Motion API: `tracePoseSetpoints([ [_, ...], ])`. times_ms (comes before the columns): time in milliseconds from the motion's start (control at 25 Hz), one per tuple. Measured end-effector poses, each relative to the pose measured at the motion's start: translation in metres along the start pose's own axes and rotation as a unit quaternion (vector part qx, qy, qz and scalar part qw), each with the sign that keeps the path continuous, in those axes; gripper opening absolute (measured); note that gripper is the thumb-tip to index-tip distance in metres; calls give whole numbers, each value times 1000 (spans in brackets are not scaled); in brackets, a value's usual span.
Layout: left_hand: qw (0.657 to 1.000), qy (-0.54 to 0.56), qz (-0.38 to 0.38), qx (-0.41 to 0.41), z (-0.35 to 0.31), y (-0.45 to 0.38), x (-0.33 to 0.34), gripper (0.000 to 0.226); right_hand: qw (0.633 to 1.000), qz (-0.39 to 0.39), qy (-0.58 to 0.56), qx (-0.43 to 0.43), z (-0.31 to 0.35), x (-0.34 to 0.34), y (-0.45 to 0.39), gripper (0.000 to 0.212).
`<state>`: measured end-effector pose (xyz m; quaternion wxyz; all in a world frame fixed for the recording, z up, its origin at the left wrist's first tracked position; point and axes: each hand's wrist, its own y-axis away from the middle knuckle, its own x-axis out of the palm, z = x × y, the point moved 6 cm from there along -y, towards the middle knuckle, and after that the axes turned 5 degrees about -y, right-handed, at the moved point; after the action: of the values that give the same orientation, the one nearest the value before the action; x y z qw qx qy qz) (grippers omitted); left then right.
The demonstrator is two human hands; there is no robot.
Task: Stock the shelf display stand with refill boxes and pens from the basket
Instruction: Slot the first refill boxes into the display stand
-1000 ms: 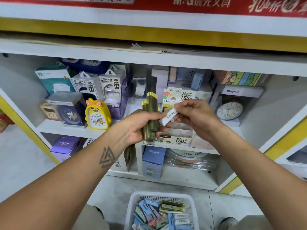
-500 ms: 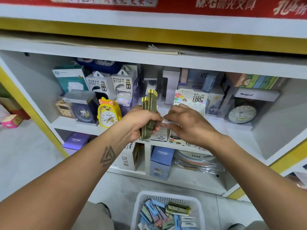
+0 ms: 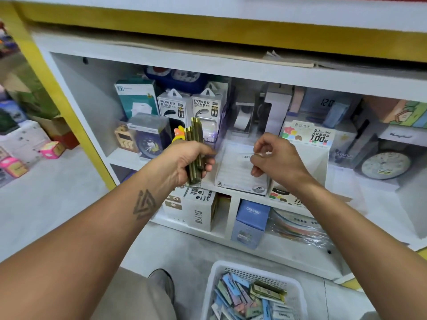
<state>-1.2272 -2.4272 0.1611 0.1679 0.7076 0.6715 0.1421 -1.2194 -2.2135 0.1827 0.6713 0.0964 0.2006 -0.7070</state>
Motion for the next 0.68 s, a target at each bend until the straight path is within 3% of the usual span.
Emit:
tracePoseSetpoints([
  [280,999,-35,8,-18,7,0,-14,8,990,107,96,-13,-10,27,-13,10],
  [440,998,-50,0,-26,11,1,-16,8,967,93,207,-114,-6,40,-13,14],
  [560,998,-55,-2,-23,11,1,-16,9,969,86,187,-138,-4,46,-12,6],
  [680,998,-61,4,-24,11,1,-13,8,948,92,232,-195,2,51,-10,9],
])
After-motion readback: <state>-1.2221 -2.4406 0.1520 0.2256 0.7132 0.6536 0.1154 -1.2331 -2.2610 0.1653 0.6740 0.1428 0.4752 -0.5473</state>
